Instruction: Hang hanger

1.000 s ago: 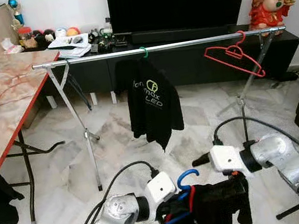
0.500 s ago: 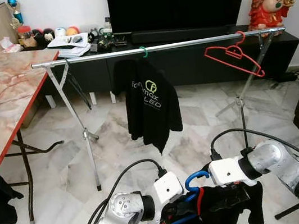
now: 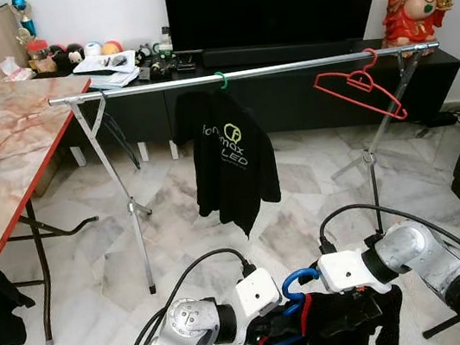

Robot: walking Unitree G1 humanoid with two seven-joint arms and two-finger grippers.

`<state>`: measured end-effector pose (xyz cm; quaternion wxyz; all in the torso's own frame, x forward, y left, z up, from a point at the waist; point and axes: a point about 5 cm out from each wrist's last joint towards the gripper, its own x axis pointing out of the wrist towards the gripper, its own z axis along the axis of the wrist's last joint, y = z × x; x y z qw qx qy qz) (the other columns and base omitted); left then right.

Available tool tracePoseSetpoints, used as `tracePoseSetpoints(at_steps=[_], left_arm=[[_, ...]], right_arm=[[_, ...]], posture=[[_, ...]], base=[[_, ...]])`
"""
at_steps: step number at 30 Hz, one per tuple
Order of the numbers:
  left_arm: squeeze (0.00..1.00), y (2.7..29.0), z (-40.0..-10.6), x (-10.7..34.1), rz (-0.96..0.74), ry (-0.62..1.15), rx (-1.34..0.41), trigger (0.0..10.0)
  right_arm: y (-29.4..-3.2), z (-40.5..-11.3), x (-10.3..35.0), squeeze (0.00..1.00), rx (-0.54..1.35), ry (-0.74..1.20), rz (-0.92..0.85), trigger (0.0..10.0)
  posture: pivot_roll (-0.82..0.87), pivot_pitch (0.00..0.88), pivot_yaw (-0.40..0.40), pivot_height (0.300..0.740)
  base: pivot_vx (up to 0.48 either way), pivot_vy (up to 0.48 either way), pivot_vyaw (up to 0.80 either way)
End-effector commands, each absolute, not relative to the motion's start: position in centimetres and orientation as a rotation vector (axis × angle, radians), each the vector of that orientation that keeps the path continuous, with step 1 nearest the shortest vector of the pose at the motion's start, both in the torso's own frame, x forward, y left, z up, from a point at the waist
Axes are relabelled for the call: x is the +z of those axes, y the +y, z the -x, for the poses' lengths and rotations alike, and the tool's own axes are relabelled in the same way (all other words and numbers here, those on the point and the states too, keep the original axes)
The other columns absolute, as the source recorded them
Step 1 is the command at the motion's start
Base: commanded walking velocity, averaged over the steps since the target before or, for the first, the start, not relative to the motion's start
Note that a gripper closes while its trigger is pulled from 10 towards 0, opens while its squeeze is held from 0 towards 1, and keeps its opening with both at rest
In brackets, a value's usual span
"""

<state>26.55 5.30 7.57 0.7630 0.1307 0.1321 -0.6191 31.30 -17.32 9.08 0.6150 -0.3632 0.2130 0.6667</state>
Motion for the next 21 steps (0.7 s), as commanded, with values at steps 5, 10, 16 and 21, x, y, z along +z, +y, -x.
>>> tracePoseSetpoints(at_steps=[5, 10, 16, 21], left_arm=[[0.00, 3.9, -26.5, 9.4, -0.291, 0.189, -1.395, 10.0], [0.00, 3.8, -26.6, 9.6, -0.292, 0.178, -1.398, 10.0], [0.00, 3.5, -26.8, 10.1, -0.293, 0.153, -1.394, 10.0], [0.00, 3.4, -26.9, 10.2, -0.293, 0.146, -1.394, 10.0]], right_arm=[[-16.5, -30.8, 8.4, 0.00, 1.591, 0.506, 0.830, 9.1], [-16.5, -30.7, 8.2, 0.00, 1.620, 0.536, 0.802, 7.6], [-16.5, -30.2, 7.8, 0.00, 1.656, 0.577, 0.805, 10.0], [-16.7, -30.1, 7.6, 0.00, 1.662, 0.598, 0.796, 3.9]], posture=[[0.04, 0.000, -0.086, 0.740], [0.05, 0.000, -0.089, 0.740], [0.05, 0.000, -0.093, 0.740], [0.05, 0.000, -0.095, 0.740]], base=[[0.000, 0.000, 0.00], [0.000, 0.000, 0.00], [0.000, 0.000, 0.00], [0.000, 0.000, 0.00]])
